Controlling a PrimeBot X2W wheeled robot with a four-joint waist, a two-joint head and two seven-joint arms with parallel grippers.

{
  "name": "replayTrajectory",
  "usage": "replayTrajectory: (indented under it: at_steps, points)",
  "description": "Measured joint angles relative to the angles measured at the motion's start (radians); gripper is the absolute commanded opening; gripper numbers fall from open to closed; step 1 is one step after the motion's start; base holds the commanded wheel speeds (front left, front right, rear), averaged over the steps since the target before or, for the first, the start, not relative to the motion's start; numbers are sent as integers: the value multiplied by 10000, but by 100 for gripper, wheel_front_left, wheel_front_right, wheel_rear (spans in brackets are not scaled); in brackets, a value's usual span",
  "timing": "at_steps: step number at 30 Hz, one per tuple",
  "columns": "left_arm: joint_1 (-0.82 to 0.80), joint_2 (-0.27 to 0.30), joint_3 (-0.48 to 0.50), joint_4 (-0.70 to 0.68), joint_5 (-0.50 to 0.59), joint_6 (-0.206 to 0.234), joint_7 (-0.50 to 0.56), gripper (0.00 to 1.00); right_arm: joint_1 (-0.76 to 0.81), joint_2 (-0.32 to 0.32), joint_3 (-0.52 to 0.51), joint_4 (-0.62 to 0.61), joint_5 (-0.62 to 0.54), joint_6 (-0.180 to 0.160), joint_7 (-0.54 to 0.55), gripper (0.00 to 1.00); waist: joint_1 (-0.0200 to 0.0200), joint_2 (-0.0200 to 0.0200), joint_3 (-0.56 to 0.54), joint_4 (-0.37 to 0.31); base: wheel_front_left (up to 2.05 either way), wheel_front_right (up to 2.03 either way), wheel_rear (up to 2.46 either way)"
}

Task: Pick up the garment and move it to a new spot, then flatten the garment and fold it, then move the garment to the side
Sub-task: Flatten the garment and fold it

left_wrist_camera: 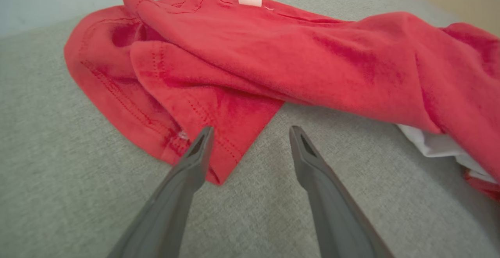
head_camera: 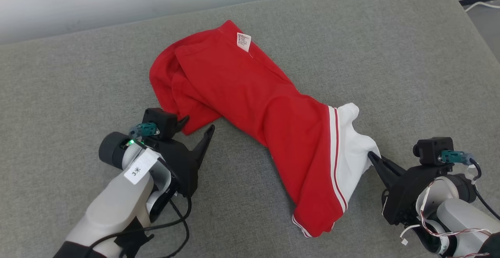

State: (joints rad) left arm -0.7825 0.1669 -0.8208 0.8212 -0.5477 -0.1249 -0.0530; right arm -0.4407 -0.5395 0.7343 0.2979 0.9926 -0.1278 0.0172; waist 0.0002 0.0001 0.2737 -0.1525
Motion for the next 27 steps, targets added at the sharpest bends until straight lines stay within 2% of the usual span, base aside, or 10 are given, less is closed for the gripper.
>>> replayTrajectory:
  at_steps: [14, 15, 16, 17, 22, 27]
  points:
    - [-635, 136, -445, 1162, -163, 0, -155, 100, 27, 73, -121, -8, -115, 0, -81, 0, -1, -1, 152, 17, 0, 0, 0]
    - [-649, 127, -541, 1175, -184, 0, -182, 95, 20, 86, -121, -17, -150, 0, -81, 0, -1, -1, 163, 18, 0, 0, 0]
    - [-653, 79, -606, 1198, -245, 0, -188, 39, 19, 90, -125, -23, -188, 0, -79, 0, -2, -1, 173, 18, 0, 0, 0]
    - [-655, 40, -640, 1227, -326, 2, -192, 0, 19, 90, -138, -25, -190, 0, -75, 0, -2, -1, 183, 18, 0, 0, 0]
    - [-665, -111, -936, 1262, -439, 0, -370, 0, 45, 56, -288, 27, -190, 0, -82, 0, -2, -1, 199, 76, 0, 0, 0]
    - [-679, -23, -965, 1421, -625, -73, -690, 0, 61, 29, -347, 192, -188, 0, -88, 0, -1, -1, 103, 267, 0, 0, 0]
